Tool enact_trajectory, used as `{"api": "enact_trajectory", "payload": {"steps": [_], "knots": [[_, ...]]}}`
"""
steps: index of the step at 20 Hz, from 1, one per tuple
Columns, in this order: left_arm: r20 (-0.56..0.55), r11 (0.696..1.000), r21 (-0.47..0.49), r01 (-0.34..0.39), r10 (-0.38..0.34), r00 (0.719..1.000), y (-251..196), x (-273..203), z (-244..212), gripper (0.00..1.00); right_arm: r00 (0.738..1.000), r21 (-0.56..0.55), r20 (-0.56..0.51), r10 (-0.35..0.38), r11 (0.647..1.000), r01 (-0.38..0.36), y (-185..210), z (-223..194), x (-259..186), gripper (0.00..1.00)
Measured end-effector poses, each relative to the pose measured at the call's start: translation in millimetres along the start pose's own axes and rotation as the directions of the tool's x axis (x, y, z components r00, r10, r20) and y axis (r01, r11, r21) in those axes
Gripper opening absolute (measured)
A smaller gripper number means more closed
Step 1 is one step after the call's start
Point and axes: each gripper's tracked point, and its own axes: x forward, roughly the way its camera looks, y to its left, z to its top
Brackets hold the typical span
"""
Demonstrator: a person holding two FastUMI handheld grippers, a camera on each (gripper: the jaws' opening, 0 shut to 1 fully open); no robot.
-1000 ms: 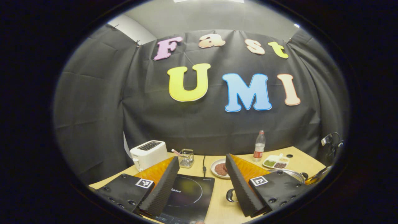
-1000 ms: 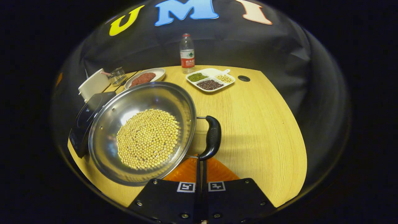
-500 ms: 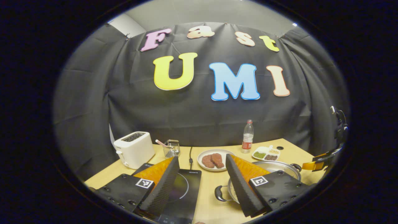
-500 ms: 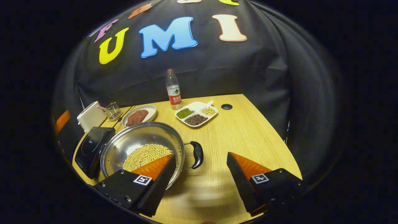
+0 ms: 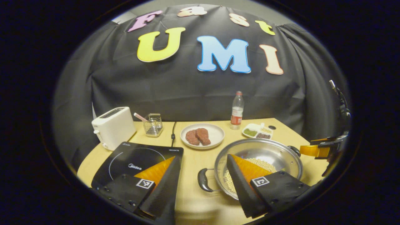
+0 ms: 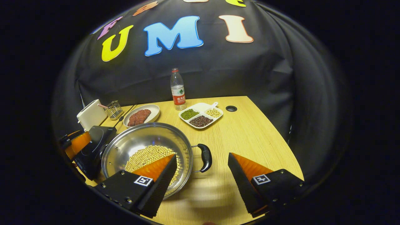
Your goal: First push the handle of the pot to place it horizontally, then grasp the pot with both hands and set it on the induction cooktop.
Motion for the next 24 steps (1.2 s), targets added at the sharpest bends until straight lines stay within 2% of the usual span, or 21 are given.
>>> {"api": "enact_trajectory", "payload": {"steps": [4, 5, 12, 14, 15, 16, 17, 19, 20, 21, 22, 23, 24], "knots": [[-0.089, 0.999, -0.035, 0.017, -0.02, 0.996, -5, 21, -32, 1.0, 1.0, -0.008, -0.017, -0.004, 1.0, 0.004, 3, -5, 7, 1.0], [-0.115, 0.999, -0.044, 0.018, -0.023, 0.993, -6, 27, -40, 0.98, 1.0, -0.009, -0.027, -0.008, 1.0, 0.008, 3, -6, 10, 1.0], [-0.227, 0.999, -0.033, 0.037, -0.044, 0.973, -9, 52, -72, 1.0, 0.996, 0.036, -0.083, -0.017, 0.999, 0.02, 8, -13, 39, 1.0], [-0.246, 0.999, -0.037, 0.036, -0.044, 0.968, -11, 56, -77, 0.98, 0.994, 0.029, -0.106, -0.022, 0.999, 0.025, 8, -19, 47, 1.0], [-0.255, 0.999, -0.04, 0.033, -0.042, 0.966, -11, 58, -80, 0.93, 0.993, 0.02, -0.116, -0.029, 0.999, 0.031, 6, -21, 50, 1.0], [-0.262, 0.999, -0.045, 0.03, -0.041, 0.964, -11, 59, -83, 0.98, 0.992, 0.01, -0.122, -0.037, 0.999, 0.038, 4, -21, 55, 1.0], [-0.268, 0.998, -0.051, 0.027, -0.04, 0.963, -11, 60, -85, 0.98, 0.991, -0.001, -0.126, -0.046, 0.999, 0.047, 2, -22, 58, 1.0], [-0.279, 0.998, -0.058, 0.011, -0.027, 0.96, -10, 63, -90, 0.97, 0.99, -0.017, -0.128, -0.061, 0.998, 0.059, -2, -23, 63, 0.88], [-0.285, 0.998, -0.063, 0.005, -0.023, 0.958, -9, 63, -92, 0.94, 0.989, -0.018, -0.133, -0.058, 0.998, 0.056, -3, -24, 65, 0.83], [-0.287, 0.997, -0.076, 0.01, -0.031, 0.958, -11, 63, -93, 0.92, 0.988, -0.015, -0.146, -0.05, 0.999, 0.049, -1, -26, 66, 0.8], [-0.282, 0.996, -0.086, 0.025, -0.048, 0.958, -17, 66, -92, 0.85, 0.987, -0.008, -0.157, -0.025, 1.0, 0.024, 4, -29, 67, 0.8], [-0.282, 0.997, -0.078, 0.012, -0.034, 0.959, -15, 66, -92, 0.89, 0.988, -0.009, -0.151, -0.031, 1.0, 0.03, 5, -27, 67, 0.76], [-0.28, 0.997, -0.076, 0.005, -0.026, 0.96, -14, 66, -92, 0.78, 0.988, -0.028, -0.151, -0.04, 0.999, 0.036, 5, -28, 68, 0.62]]}}
